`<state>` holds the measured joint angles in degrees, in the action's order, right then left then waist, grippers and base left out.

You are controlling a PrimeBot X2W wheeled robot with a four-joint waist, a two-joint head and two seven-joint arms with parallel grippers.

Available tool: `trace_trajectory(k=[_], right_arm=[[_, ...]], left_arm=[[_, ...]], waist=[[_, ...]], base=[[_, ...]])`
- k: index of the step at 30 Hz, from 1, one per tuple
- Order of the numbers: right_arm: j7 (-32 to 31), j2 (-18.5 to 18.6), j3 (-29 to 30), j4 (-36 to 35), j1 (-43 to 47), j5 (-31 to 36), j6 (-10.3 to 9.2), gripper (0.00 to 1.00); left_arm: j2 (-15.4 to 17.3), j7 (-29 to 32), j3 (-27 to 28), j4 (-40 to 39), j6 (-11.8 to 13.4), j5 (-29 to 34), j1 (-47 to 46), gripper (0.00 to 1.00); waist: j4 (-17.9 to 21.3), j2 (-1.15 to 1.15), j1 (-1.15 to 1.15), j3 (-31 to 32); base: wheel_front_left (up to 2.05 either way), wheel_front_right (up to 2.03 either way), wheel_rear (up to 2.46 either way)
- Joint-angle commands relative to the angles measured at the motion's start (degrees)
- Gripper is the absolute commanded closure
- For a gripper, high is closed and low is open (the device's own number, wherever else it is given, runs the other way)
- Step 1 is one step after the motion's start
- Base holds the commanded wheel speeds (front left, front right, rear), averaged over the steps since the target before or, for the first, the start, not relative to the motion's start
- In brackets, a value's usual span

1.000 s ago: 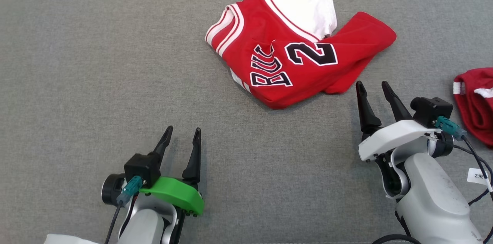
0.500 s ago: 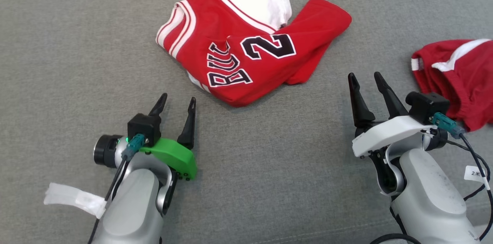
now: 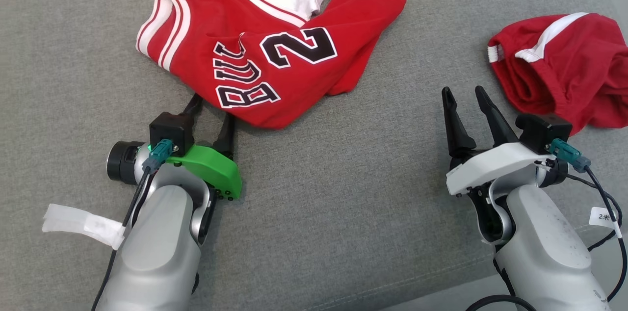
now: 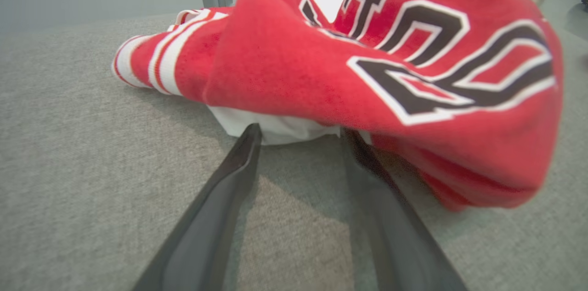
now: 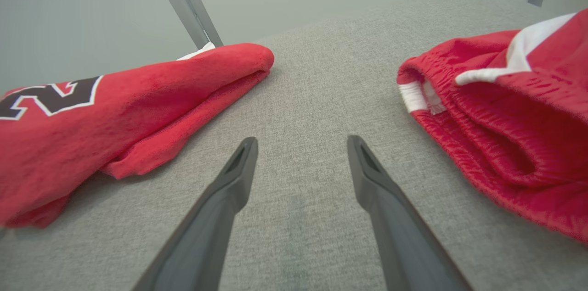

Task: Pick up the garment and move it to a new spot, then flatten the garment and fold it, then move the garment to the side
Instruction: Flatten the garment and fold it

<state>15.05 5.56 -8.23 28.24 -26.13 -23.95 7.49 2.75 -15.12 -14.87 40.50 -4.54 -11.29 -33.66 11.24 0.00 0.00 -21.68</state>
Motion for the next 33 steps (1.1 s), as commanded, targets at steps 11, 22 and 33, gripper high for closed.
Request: trace_trajectory(k=[11,22,33], right_arm=[[0.17,-0.23,2.27,0.71,1.52,-0.29,-0.01,0.0],[0.17,-1.23,3.21,2.32,5.62,-0.96,-0.01,0.0],[0.17,-2.21,3.25,2.38,6.27,-2.07,-0.01,0.0]], left_arm=[[0.28,-0.01,2.91,-5.04,-1.82,-0.96,2.13,1.0],[0.63,0.0,5.1,-22.97,-2.7,1.46,6.01,1.0],[9.39,1.98,2.66,-19.18,-2.92,3.74,-1.09,1.0]], waist=[[-2.24,0.0,0.0,2.83],[-11.44,0.0,0.0,12.57],[-11.07,0.0,0.0,12.32]], base=[[0.0,0.0,0.0],[0.0,0.0,0.0],[0.0,0.0,0.0]])
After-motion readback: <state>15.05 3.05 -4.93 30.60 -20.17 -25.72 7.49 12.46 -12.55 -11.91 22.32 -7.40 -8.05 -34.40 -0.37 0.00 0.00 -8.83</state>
